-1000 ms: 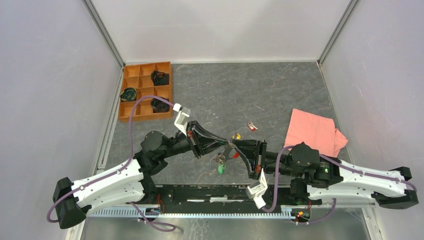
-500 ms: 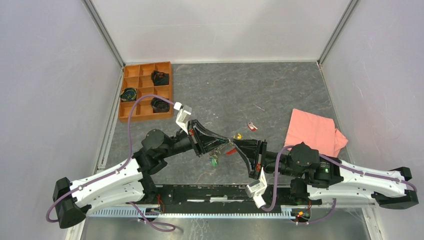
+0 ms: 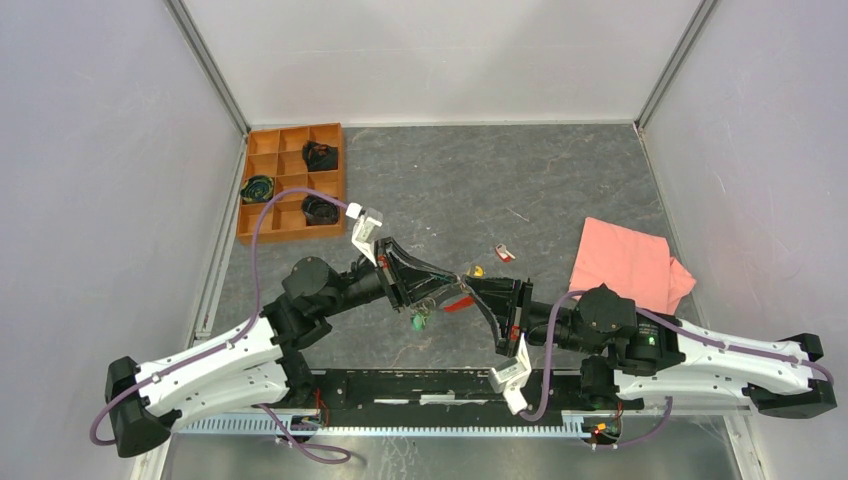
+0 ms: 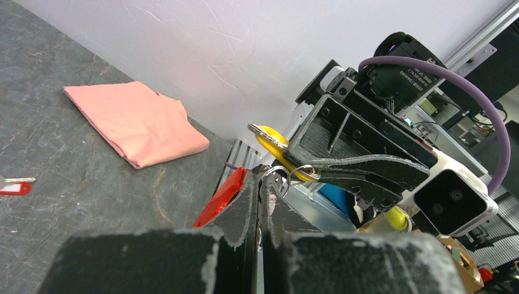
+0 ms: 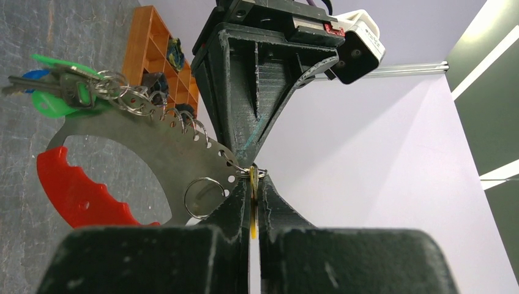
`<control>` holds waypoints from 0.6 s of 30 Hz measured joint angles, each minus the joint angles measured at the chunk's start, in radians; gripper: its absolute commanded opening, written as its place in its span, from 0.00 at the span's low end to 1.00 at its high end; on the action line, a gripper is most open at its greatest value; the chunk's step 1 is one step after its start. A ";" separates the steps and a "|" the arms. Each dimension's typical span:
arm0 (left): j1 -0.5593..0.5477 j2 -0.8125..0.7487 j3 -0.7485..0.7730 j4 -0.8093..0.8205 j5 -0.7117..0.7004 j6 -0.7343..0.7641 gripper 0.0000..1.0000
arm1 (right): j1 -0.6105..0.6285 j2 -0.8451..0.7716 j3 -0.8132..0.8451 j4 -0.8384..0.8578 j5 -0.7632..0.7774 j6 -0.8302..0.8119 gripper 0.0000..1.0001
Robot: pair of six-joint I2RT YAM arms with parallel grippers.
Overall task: Remove the keys from the keyring
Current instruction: Remove the key from the keyring.
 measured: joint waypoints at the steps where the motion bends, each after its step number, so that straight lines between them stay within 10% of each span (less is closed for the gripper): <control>1: 0.000 -0.003 0.002 -0.006 -0.004 -0.002 0.02 | 0.000 0.002 0.000 0.001 0.000 0.000 0.00; 18: 0.007 -0.015 0.016 -0.067 -0.043 -0.067 0.02 | -0.001 0.019 0.000 0.005 0.008 -0.004 0.00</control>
